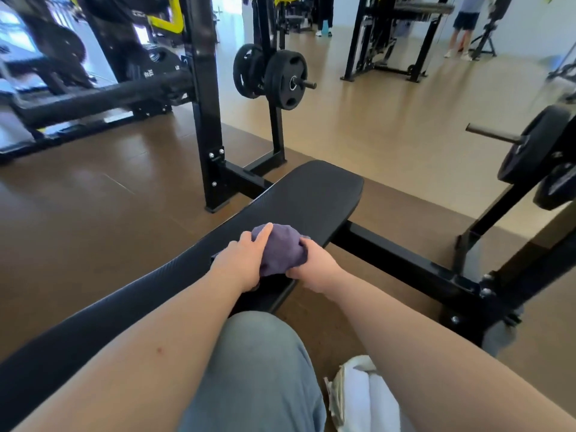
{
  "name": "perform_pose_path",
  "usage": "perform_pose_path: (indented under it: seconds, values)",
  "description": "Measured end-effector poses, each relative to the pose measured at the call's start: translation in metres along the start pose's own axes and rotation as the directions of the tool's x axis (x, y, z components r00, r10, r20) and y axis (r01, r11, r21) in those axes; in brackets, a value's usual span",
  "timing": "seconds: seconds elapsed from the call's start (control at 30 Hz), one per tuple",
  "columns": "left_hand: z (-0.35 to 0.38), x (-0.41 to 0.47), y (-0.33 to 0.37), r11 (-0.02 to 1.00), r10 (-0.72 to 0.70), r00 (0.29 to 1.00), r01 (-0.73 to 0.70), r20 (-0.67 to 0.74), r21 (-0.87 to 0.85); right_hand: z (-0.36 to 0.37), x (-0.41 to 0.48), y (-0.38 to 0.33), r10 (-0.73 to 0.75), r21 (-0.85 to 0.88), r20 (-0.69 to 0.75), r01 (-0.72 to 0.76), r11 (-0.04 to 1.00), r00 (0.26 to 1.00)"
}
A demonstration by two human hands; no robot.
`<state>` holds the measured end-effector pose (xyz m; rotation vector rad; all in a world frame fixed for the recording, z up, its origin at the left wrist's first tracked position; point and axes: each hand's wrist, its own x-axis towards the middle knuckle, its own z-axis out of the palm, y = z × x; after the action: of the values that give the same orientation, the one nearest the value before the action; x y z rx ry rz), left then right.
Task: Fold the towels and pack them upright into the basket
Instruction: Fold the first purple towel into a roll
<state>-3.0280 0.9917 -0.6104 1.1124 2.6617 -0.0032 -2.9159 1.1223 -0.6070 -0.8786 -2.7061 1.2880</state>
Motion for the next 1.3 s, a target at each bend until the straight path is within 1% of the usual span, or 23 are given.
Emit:
perform_pose_path:
  seconds: [0.07,0.1,0.17,0.23,0.33,0.4,0.43,0.5,0.57,0.6,0.63,0.67,0.73,0.8,0.87,0.93,1.0,1.07,1.1,1.17,1.23,1.27,1.3]
  values:
    - [-0.004,-0.001,-0.007,0.985,-0.008,0.996,-0.007,-0.089,-0.171,-0.008,0.003,-0.004,0.031,0.088,-0.069,-0.025,0.996,0.997]
    - [-0.008,-0.002,-0.009,0.974,-0.007,0.987,-0.03,-0.161,-0.224,-0.014,0.004,-0.008,0.041,0.151,-0.103,-0.025,0.988,0.994]
    - [-0.017,-0.006,-0.014,0.949,-0.034,0.957,-0.06,-0.289,-0.311,-0.029,0.008,-0.018,0.032,0.256,-0.176,0.014,0.967,0.984]
    - [-0.027,-0.012,-0.015,0.884,-0.09,0.935,-0.084,-0.344,-0.459,-0.043,0.01,-0.033,0.021,0.326,-0.265,0.069,0.943,0.964]
    - [-0.04,-0.016,-0.015,0.759,-0.219,0.911,-0.067,-0.351,-0.648,-0.055,0.014,-0.044,0.11,0.467,-0.37,0.082,0.881,0.922]
    - [-0.045,-0.015,-0.015,0.689,-0.309,0.903,-0.004,-0.299,-0.724,-0.054,0.011,-0.046,0.135,0.491,-0.332,0.049,0.87,0.933]
    - [-0.046,-0.015,-0.015,0.656,-0.352,0.9,0.04,-0.258,-0.754,-0.052,0.009,-0.046,0.125,0.455,-0.281,0.017,0.89,0.951]
    - [-0.045,-0.015,-0.014,0.573,-0.416,0.893,0.112,-0.17,-0.812,-0.043,0.002,-0.042,0.075,0.256,-0.152,-0.034,0.966,0.985]
    - [-0.039,-0.016,-0.013,0.519,-0.388,0.918,0.148,-0.078,-0.842,-0.031,-0.005,-0.032,0.059,0.1,-0.031,-0.056,0.993,0.998]
    - [-0.033,-0.016,-0.014,0.528,-0.344,0.938,0.168,-0.028,-0.832,-0.025,-0.008,-0.027,0.059,0.051,0.024,-0.061,0.997,0.998]
    - [-0.029,-0.017,-0.013,0.573,-0.289,0.957,0.195,0.026,-0.796,-0.02,-0.012,-0.023,0.048,-0.002,0.071,-0.048,0.999,0.996]
    - [-0.025,-0.018,-0.013,0.65,-0.234,0.969,0.212,0.073,-0.73,-0.015,-0.013,-0.018,0.036,-0.071,0.113,-0.028,0.997,0.993]
    - [-0.017,-0.021,-0.012,0.793,-0.151,0.983,0.182,0.102,-0.582,-0.007,-0.017,-0.011,0.002,-0.18,0.167,0.028,0.983,0.986]
    - [-0.014,-0.024,-0.011,0.832,-0.125,0.99,0.14,0.064,-0.538,-0.002,-0.017,-0.006,-0.01,-0.206,0.156,0.043,0.978,0.988]
    - [-0.016,-0.027,-0.007,0.836,-0.142,0.99,0.131,0.021,-0.533,0.003,-0.016,-0.003,-0.028,-0.169,0.084,0.042,0.985,0.996]
    - [-0.017,-0.025,-0.007,0.792,-0.186,0.978,0.09,-0.099,-0.604,0.002,-0.015,-0.005,-0.056,-0.091,0.011,0.056,0.994,0.998]
    - [-0.024,-0.024,-0.006,0.737,-0.213,0.957,0.025,-0.197,-0.676,-0.001,-0.01,-0.011,-0.082,-0.05,-0.019,0.081,0.995,0.996]
    - [-0.032,-0.022,-0.002,0.67,-0.207,0.956,-0.016,-0.208,-0.742,-0.005,0.001,-0.014,-0.065,-0.069,-0.075,0.06,0.996,0.995]
    - [-0.037,-0.021,0.001,0.639,-0.203,0.957,-0.031,-0.207,-0.769,-0.009,0.006,-0.016,-0.033,-0.046,-0.107,0.028,0.999,0.994]
    - [-0.044,-0.02,0.005,0.55,-0.241,0.945,-0.053,-0.22,-0.833,-0.02,0.013,-0.02,0.048,0.095,-0.131,-0.035,0.995,0.99]
    - [-0.046,-0.016,0.001,0.458,-0.319,0.928,-0.025,-0.191,-0.888,-0.035,0.015,-0.024,0.13,0.275,-0.176,-0.078,0.958,0.976]
    - [-0.046,-0.016,-0.004,0.457,-0.346,0.918,-0.015,-0.193,-0.889,-0.043,0.017,-0.025,0.162,0.349,-0.22,-0.077,0.934,0.962]
    - [-0.045,-0.017,-0.009,0.496,-0.35,0.909,-0.024,-0.225,-0.868,-0.049,0.019,-0.026,0.188,0.408,-0.261,-0.068,0.91,0.947]
